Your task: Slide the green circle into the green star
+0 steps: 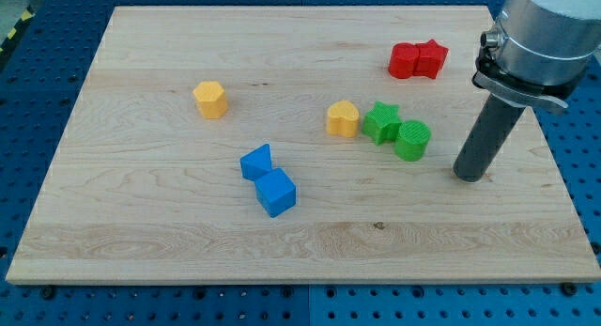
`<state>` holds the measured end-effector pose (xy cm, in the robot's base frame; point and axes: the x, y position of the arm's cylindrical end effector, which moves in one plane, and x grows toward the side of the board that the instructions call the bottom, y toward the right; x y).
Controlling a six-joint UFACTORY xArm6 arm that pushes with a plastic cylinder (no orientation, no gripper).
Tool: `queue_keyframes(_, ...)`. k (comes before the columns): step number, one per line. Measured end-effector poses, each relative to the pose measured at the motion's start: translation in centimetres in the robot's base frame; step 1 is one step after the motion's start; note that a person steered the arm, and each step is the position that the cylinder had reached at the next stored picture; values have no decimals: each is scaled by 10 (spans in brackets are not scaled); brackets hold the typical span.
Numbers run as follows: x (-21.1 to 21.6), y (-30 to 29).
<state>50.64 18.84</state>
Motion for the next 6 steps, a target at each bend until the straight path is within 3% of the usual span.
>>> queue_keyframes(6,-24,-48)
